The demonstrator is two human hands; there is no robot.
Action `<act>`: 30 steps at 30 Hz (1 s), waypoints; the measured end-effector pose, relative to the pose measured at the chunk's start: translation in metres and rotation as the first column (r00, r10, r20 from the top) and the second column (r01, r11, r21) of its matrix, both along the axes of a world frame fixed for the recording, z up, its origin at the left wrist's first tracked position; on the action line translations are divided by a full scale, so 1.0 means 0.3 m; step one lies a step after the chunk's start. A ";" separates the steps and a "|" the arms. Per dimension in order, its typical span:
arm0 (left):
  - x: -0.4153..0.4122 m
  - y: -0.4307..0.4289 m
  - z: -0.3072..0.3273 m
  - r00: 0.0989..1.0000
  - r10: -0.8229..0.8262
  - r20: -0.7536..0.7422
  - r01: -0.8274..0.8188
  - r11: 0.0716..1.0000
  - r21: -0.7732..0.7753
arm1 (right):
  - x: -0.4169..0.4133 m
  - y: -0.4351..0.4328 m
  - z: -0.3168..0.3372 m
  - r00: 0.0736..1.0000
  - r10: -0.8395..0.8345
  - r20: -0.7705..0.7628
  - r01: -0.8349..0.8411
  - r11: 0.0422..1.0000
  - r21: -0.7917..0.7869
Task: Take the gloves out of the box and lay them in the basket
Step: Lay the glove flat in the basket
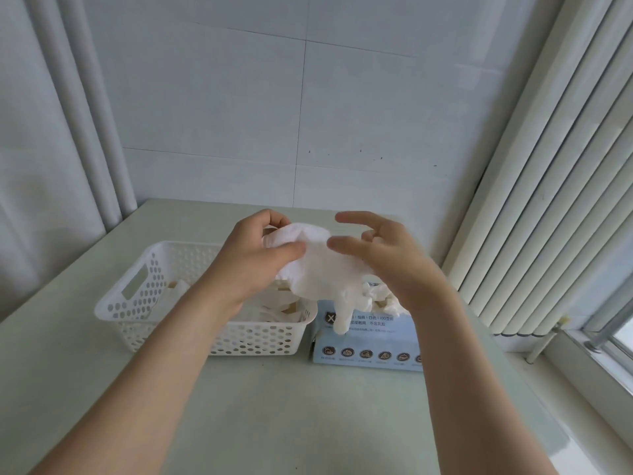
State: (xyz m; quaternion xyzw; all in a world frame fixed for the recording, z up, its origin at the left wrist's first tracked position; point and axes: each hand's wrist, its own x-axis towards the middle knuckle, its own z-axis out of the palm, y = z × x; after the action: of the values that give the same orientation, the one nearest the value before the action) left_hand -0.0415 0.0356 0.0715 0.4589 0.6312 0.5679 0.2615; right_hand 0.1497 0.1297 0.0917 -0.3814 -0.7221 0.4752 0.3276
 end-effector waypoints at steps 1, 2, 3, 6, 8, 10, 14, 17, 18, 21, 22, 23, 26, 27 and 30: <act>-0.001 -0.002 0.000 1.000 -0.005 -0.009 0.006 1.000 0.017 | -0.003 -0.005 0.000 0.999 0.019 0.044 -0.020 0.999 0.037; -0.001 -0.006 0.000 0.999 -0.012 -0.030 0.013 0.999 0.036 | -0.010 -0.004 -0.004 0.996 0.018 0.082 -0.024 0.997 0.069; 0.000 -0.009 0.000 0.998 -0.016 -0.058 0.019 0.998 0.054 | -0.016 0.000 -0.009 0.993 0.009 0.118 -0.022 0.994 0.108; -0.003 -0.019 0.005 0.990 -0.032 -0.134 0.043 0.996 0.080 | -0.034 0.009 -0.024 0.972 -0.067 0.227 0.011 0.971 0.239; -0.003 -0.018 0.009 0.992 -0.070 -0.110 0.080 0.992 0.093 | -0.036 0.016 -0.029 0.958 -0.109 0.266 0.028 0.956 0.291; -0.002 -0.019 0.015 0.993 -0.110 -0.034 0.113 0.986 0.123 | -0.038 0.017 -0.027 0.955 -0.100 0.278 0.001 0.942 0.334; -0.019 -0.022 0.020 0.982 -0.088 -0.167 0.120 0.975 0.189 | -0.038 0.002 -0.017 0.951 0.006 0.309 -0.120 0.928 0.351; -0.034 -0.030 0.023 0.960 -0.108 -0.258 0.162 0.967 0.197 | -0.046 -0.010 -0.020 0.940 0.069 0.334 -0.182 0.930 0.320; -0.040 -0.030 0.023 0.955 -0.129 -0.268 0.184 0.963 0.195 | -0.051 -0.012 -0.023 0.936 0.076 0.345 -0.191 0.931 0.312; -0.048 -0.030 0.025 0.943 -0.167 -0.286 0.229 0.953 0.198 | -0.062 -0.005 -0.029 0.909 0.030 0.415 -0.199 0.907 0.372; -0.050 -0.029 0.026 0.944 -0.159 -0.289 0.222 0.954 0.200 | -0.063 -0.005 -0.028 0.906 -0.008 0.424 -0.185 0.892 0.413; -0.051 -0.028 0.025 0.948 -0.135 -0.288 0.198 0.959 0.202 | -0.061 -0.007 -0.025 0.912 -0.040 0.409 -0.160 0.882 0.444; -0.050 -0.026 0.018 0.968 -0.004 -0.251 0.056 0.978 0.199 | -0.052 -0.009 -0.017 0.968 -0.031 0.248 -0.092 0.878 0.470; -0.052 -0.024 0.016 0.974 0.031 -0.224 0.012 0.982 0.191 | -0.052 -0.011 -0.015 0.982 -0.001 0.189 -0.088 0.883 0.462; -0.054 -0.020 0.013 0.992 0.051 -0.119 -0.030 0.984 0.177 | -0.057 -0.017 -0.010 0.994 0.029 0.107 -0.074 0.891 0.448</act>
State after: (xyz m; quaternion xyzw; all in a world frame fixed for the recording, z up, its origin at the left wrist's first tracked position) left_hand -0.0578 0.0295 0.0753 0.5012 0.6031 0.5970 0.1693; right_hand 0.1325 0.1246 0.0886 -0.2984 -0.8375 0.2840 0.3590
